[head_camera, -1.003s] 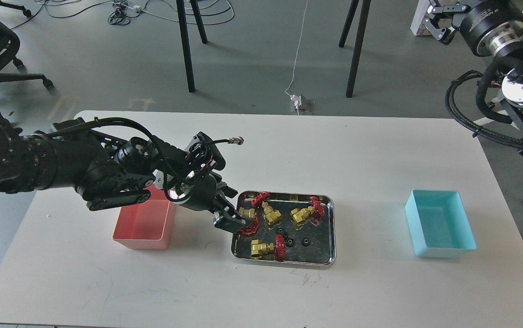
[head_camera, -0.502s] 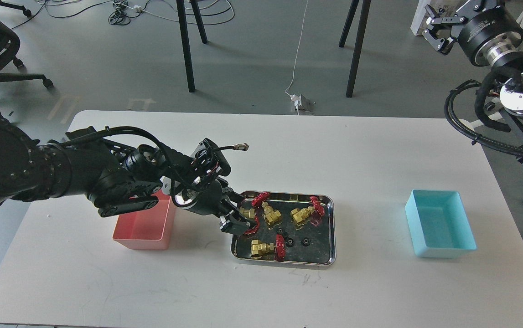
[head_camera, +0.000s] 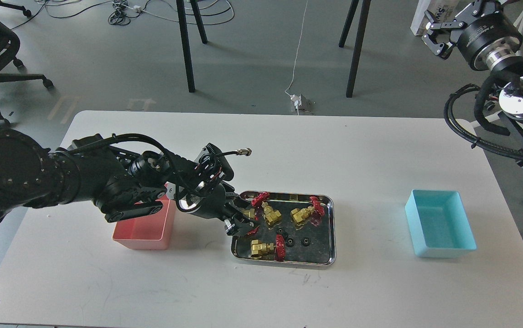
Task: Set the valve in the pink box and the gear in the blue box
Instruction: 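Close the left gripper on the valve's red handle, then lift the valve and carry it over the pink box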
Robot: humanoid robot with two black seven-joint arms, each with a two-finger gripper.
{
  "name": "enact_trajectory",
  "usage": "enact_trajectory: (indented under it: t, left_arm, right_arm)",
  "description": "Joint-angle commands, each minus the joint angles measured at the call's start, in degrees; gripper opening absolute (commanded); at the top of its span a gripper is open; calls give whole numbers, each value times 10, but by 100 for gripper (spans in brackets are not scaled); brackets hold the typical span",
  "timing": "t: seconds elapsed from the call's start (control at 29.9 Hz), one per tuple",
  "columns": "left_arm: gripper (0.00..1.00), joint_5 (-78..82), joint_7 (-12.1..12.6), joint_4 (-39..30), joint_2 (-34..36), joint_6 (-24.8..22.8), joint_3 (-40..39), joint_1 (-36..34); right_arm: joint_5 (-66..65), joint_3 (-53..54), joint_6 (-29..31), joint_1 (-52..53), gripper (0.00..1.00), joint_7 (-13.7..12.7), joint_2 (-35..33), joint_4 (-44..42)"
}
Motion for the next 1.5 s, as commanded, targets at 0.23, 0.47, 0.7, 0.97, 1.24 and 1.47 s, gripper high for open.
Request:
enact_trajectory:
  t: [0.23,0.47,0.7,0.97,1.24,1.47]
  left_arm:
    - [35,1,0,0,-1,12,0,0]
    - [18,1,0,0,-3,33,2,0]
    - [13,0,0,-1,-3,37,-1,-5]
    - [10,1,0,-29,20,36,1,-31]
    - [10,1,0,-112,92,33,-15,-88]
    - [10,0,0,-214,229,15,-80,-141]
  right_arm:
    - [0,1,0,-5,100,1,0,0]
    - [0,1,0,-10,100,1,0,-2]
    - [0,1,0,-9,100,1,0,-1]
    - [0,1,-1,-9,100,1,1,-1]
    - [0,2,-3,-2,100,1,0,-1]
    - [-1,-22,-81,114,100,-30,6,-5]
